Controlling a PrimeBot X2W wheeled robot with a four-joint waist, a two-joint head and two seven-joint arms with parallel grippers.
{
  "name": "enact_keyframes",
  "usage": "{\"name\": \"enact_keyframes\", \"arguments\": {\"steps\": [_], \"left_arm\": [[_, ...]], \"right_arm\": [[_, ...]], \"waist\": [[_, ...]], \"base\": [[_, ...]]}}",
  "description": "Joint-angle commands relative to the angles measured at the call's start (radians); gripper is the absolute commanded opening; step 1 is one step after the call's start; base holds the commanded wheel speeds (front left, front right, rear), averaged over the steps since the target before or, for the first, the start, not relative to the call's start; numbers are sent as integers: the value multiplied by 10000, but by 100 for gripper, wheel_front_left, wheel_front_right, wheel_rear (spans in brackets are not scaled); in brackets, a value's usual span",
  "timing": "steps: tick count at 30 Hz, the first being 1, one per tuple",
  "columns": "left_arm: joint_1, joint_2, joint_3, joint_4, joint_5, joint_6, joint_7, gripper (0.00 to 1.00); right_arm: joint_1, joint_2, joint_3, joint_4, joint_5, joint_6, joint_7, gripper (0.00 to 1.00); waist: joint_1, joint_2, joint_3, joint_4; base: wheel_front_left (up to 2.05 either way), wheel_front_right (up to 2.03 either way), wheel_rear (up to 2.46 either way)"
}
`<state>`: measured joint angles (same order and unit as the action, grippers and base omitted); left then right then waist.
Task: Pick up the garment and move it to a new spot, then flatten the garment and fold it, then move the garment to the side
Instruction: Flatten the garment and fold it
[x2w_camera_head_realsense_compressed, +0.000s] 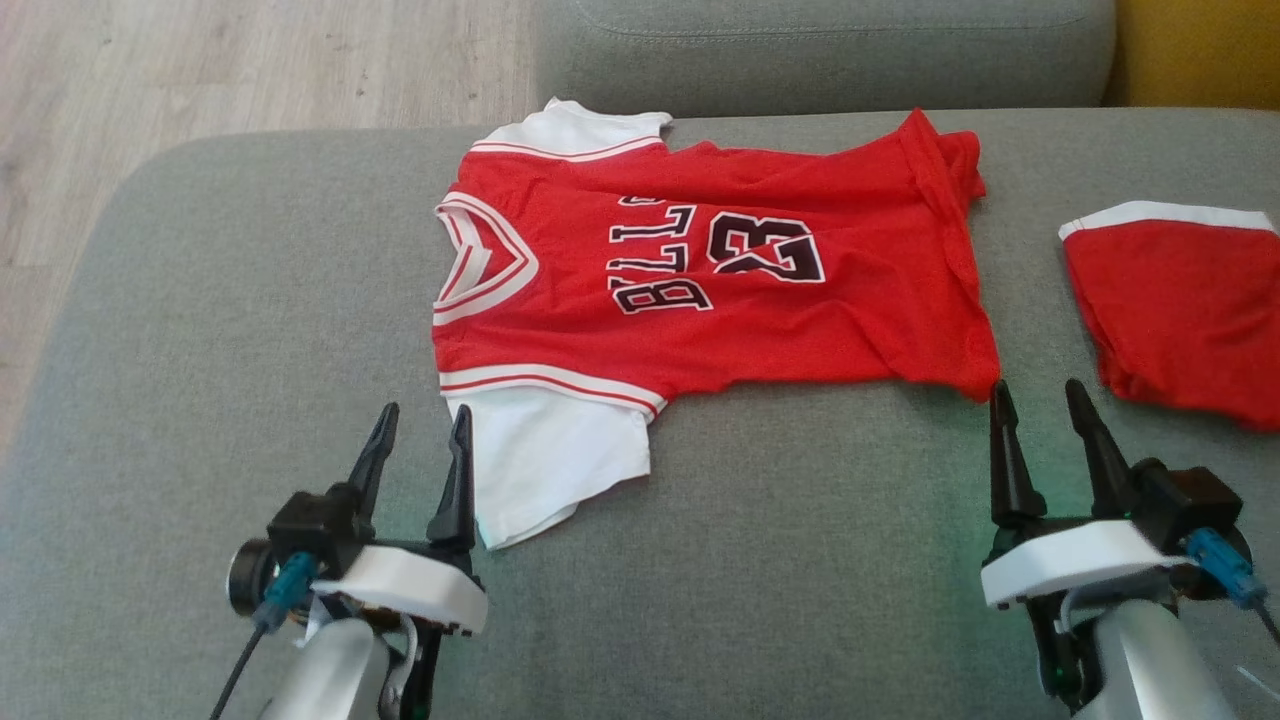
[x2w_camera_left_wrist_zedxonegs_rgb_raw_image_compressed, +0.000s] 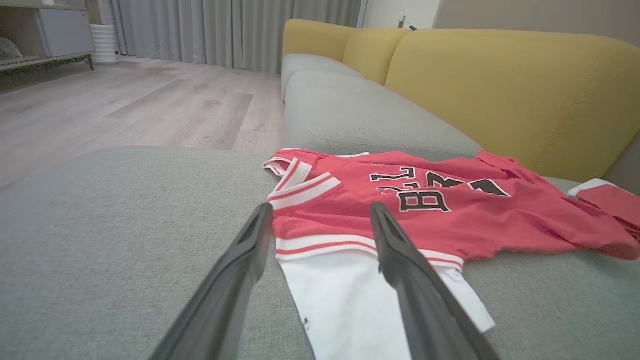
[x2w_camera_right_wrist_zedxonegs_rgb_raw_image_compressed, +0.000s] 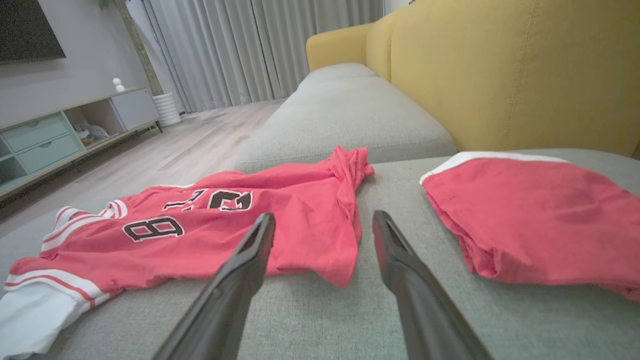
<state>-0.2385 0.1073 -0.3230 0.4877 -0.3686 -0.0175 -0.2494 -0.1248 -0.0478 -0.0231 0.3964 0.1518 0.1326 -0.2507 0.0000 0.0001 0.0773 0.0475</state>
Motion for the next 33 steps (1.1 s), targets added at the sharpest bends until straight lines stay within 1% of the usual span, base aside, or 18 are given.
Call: {"name": "enact_keyframes", "arguments": {"steps": [1, 5, 10, 15, 16, 19, 23, 25, 30, 33], "left_arm": [[-254, 40, 383, -207, 37, -49, -124, 100], [-276, -4, 217, 304, -111, -291, 138, 100], [-436, 22, 43, 901, -135, -321, 652, 100], [-619, 18, -197, 1367, -230, -481, 1259, 100], [-635, 24, -226, 1449, -231, -466, 1365, 100], [-700, 109, -206, 1748, -178, -174, 1655, 100], [-801, 123, -155, 1942, -203, 75, 1812, 100], [-840, 120, -155, 2029, -240, 139, 1974, 100], [-786, 168, -288, 2214, -267, 153, 2526, 100], [-682, 181, -418, 2262, -307, 88, 2929, 100]], "right_arm": [[-195, -25, 240, -428, 49, -19, -109, 100], [-57, -25, 221, -748, 50, -19, -105, 100], [-16, -25, 394, -930, 59, -19, -54, 100], [13, -24, 554, -958, 60, -19, -12, 100], [10, -24, 560, -951, 59, -19, -11, 100], [-20, -24, 604, -928, 57, -19, -15, 100], [-67, -24, 555, -921, 57, -19, -19, 100], [-94, -24, 491, -911, 58, -19, -24, 100], [-130, -24, 462, -868, 73, -19, -34, 100], [-144, -24, 462, -803, 97, -19, -43, 100]], "waist": [[0, -1, 0, -18], [0, -1, 59, -49], [0, -1, 245, -176], [0, -1, 513, -383], [0, -1, 538, -411], [0, -1, 602, -516], [0, -1, 666, -607], [0, -1, 690, -631], [0, -1, 665, -681], [0, -1, 605, -710]], "base": [[0, 0, 0], [0, 0, 0], [0, 0, 0], [0, 0, 0], [0, 0, 0], [0, 0, 0], [0, 0, 0], [0, 0, 0], [0, 0, 0], [0, 0, 0]]}}
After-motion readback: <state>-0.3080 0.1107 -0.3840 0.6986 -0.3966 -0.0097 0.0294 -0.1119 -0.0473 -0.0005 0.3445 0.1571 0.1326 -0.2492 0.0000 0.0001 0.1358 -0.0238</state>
